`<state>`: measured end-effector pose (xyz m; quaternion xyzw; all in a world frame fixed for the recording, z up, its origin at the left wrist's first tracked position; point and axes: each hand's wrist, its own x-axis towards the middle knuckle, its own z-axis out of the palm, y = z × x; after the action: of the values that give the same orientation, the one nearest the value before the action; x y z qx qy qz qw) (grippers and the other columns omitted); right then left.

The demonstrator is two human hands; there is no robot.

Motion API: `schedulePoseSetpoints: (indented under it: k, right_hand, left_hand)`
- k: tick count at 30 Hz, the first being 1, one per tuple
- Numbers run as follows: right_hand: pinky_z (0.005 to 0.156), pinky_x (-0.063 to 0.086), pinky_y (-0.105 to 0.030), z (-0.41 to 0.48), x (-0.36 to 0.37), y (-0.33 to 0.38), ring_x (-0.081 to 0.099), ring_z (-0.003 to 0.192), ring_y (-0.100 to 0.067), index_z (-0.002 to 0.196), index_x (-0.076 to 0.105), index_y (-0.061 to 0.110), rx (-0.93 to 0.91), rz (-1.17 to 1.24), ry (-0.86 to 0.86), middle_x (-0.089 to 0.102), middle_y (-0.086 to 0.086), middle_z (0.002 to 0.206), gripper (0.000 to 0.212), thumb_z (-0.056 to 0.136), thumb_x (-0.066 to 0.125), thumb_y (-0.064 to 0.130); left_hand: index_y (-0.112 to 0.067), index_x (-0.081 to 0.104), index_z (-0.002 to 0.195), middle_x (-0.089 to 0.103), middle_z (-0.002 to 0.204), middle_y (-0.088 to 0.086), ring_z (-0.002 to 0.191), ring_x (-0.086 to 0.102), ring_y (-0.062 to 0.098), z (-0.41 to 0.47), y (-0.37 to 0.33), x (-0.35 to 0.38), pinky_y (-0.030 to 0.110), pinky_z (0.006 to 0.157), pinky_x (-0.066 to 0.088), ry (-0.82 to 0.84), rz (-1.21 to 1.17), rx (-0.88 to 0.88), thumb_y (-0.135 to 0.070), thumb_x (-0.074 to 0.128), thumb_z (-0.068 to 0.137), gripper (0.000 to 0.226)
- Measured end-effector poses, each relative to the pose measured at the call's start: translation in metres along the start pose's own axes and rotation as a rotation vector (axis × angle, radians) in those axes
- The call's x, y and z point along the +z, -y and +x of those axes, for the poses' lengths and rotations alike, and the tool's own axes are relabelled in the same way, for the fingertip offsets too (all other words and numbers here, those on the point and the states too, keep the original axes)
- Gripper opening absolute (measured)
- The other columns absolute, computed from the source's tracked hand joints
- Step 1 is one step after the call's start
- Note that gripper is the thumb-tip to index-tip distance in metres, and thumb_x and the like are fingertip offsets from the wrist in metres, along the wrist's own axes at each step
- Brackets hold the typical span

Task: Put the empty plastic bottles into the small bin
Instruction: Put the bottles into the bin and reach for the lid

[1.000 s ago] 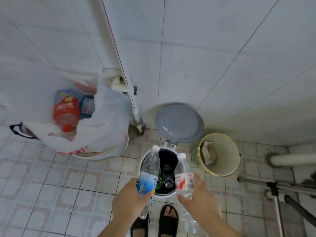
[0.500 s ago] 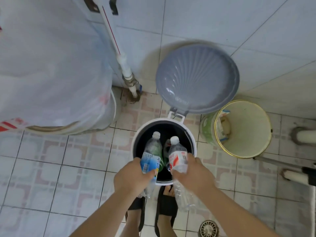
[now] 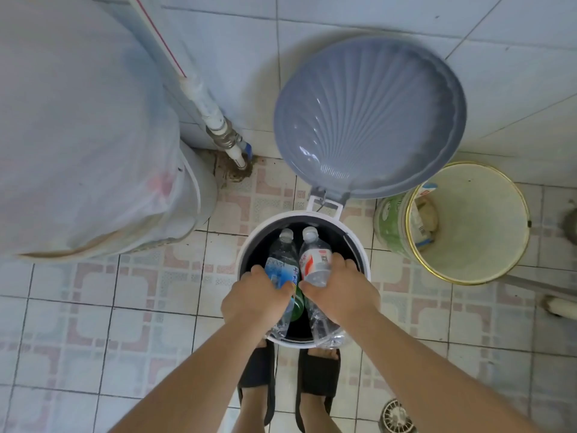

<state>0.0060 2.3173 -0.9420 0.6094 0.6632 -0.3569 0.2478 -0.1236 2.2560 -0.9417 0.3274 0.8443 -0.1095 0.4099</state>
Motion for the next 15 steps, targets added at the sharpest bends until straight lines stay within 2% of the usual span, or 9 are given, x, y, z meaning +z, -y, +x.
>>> schedulePoseSetpoints:
  k: [4,7,11,15]
  right_hand:
    - [0.075,0.043,-0.035,-0.004,-0.002,0.0,0.048,0.115,-0.025,0.143,0.019,0.02,-0.031,0.024,-0.04,0.042,-0.005,0.133,0.086,0.077,0.053,0.063]
    - [0.081,0.048,-0.037,-0.014,-0.009,-0.002,0.048,0.115,-0.023,0.142,0.022,0.022,-0.059,0.013,-0.068,0.043,-0.003,0.133,0.078,0.08,0.052,0.059]
    - [0.086,0.046,-0.038,-0.031,-0.028,-0.003,0.046,0.118,-0.024,0.143,0.021,0.021,-0.07,-0.002,-0.098,0.041,-0.002,0.138,0.074,0.084,0.049,0.054]
    - [0.085,0.046,-0.038,-0.057,-0.06,-0.001,0.048,0.114,-0.025,0.139,0.026,0.02,-0.101,-0.014,-0.179,0.045,-0.003,0.133,0.067,0.084,0.049,0.052]
  left_hand:
    - [-0.014,0.048,0.109,0.06,0.101,0.006,0.087,0.059,0.026,-0.001,-0.002,-0.004,0.035,0.067,0.046,-0.016,-0.022,0.044,-0.055,0.041,0.086,0.048]
    - [-0.015,0.048,0.113,0.06,0.105,0.004,0.089,0.059,0.024,-0.009,-0.003,-0.013,0.035,0.067,0.046,-0.054,-0.025,0.06,-0.055,0.039,0.088,0.048]
    - [-0.016,0.045,0.123,0.057,0.114,0.003,0.098,0.055,0.022,-0.028,-0.007,-0.037,0.032,0.067,0.04,-0.113,0.013,0.12,-0.046,0.043,0.09,0.045]
    - [-0.016,0.048,0.118,0.058,0.108,0.002,0.093,0.056,0.021,-0.058,-0.005,-0.071,0.033,0.067,0.046,-0.22,0.101,0.215,-0.043,0.042,0.09,0.039]
